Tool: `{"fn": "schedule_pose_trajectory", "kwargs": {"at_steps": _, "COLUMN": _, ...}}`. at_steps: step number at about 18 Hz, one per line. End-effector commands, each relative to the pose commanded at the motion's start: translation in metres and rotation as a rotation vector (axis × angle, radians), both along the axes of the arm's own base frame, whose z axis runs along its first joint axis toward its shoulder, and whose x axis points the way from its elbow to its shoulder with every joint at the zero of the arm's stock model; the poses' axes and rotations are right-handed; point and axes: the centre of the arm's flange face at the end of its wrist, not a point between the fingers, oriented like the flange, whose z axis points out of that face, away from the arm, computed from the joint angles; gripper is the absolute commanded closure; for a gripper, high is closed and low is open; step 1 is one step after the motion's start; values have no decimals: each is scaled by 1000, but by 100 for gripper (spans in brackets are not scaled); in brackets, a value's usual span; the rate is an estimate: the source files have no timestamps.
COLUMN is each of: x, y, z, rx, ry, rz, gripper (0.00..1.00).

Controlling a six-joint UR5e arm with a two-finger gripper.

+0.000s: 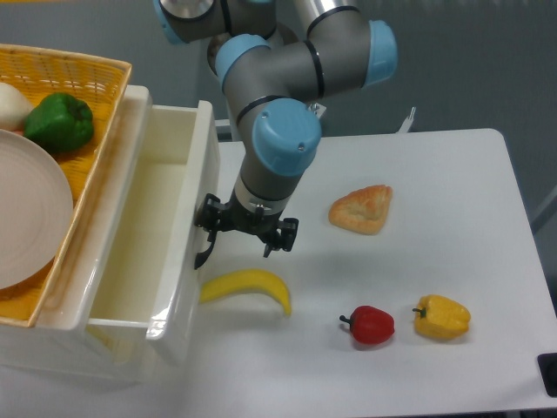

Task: Slide the top white drawer open
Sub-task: 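Pull the handle outward, sliding the upper white drawer open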

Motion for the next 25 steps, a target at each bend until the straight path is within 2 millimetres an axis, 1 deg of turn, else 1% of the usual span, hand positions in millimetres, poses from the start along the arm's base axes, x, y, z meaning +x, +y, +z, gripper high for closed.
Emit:
{"fn": "schedule_pose_trajectory", "kwargs": {"at_steps": 4, "x": -12, "y": -8, "z": -3, "rx": -22, "ry": 17, "rz": 15, "gripper": 0}}
{"fn": "schedule_pose_trajectory", "kwargs": {"at_steps": 11, "x": -21, "y": -13, "z": 1, "rx": -19, "ry": 24, "rz": 24, "gripper": 0}}
{"fn": "schedule_pose_trajectory", "kwargs": {"at_steps": 13, "x": -28, "y": -18, "z": 2, "rx": -11, "ry": 28, "rz": 3, "gripper": 0}}
{"fn": "schedule_pose_trajectory", "kwargs": {"at_steps": 20, "x": -36, "y": -24, "z": 1, "rx": -10, "ry": 28, "rz": 14, "gripper": 0}}
{"fn": "schedule_pose_trajectory", "kwargs": {"at_steps": 25, "x": -39, "y": -24, "z": -3, "rx": -8, "ry": 18, "rz": 17, "gripper": 0}}
